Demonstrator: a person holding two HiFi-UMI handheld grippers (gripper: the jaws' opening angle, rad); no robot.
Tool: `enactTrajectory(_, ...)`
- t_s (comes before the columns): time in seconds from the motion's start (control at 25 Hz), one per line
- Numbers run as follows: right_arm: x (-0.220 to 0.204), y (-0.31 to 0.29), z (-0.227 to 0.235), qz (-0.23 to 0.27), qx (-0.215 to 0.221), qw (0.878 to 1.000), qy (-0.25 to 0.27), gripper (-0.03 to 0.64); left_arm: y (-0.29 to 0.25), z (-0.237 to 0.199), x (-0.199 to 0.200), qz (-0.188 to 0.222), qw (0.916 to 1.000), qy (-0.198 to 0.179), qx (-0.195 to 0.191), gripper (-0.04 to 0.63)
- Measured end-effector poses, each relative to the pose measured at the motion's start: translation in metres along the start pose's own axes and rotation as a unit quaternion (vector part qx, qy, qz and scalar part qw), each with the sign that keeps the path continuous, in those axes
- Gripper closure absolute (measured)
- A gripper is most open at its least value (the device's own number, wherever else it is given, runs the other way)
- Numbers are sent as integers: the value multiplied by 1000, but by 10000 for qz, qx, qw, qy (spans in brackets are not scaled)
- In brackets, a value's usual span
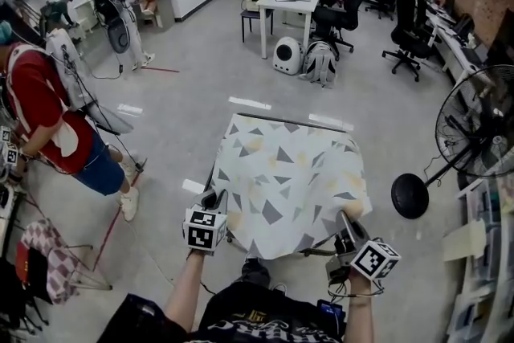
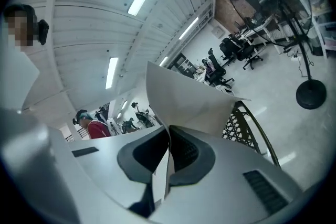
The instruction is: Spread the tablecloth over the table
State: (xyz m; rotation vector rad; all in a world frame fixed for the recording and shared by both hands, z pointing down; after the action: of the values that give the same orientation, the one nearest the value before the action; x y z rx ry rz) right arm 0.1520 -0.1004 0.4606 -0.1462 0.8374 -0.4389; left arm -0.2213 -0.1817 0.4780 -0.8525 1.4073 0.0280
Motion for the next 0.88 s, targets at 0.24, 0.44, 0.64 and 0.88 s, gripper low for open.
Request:
enactTrajectory(0.24, -25, 30, 33, -184, -541, 9982, -171, 600, 13, -8, -25, -239, 9989, 203, 349, 575)
enactTrajectory(0.44, -44, 38, 53, -513, -934, 9943, -87, 600, 9, -10, -30, -485, 9972, -172, 540, 575)
enactTrajectory(0.64, -58, 43, 71, -498, -1319, 9899, -149, 598, 6, -23, -45, -676, 9949, -110, 737, 575)
enactTrajectory(0.88, -73, 43, 91, -423, -1997, 9784, -330, 597, 9, -44, -82, -850, 9920, 244, 897, 571)
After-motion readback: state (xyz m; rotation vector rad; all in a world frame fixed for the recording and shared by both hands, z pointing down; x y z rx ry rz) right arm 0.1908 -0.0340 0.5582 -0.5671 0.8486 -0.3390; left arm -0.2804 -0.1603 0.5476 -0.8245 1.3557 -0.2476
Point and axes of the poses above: the fingertips, and each gripper's own axes: y backward along the fingers, z to its right, x out of its top, the point moved 8 cm from there along y, backward along the fingers, and after that the axes turned 11 degrees about -x, right-handed, at the moved point
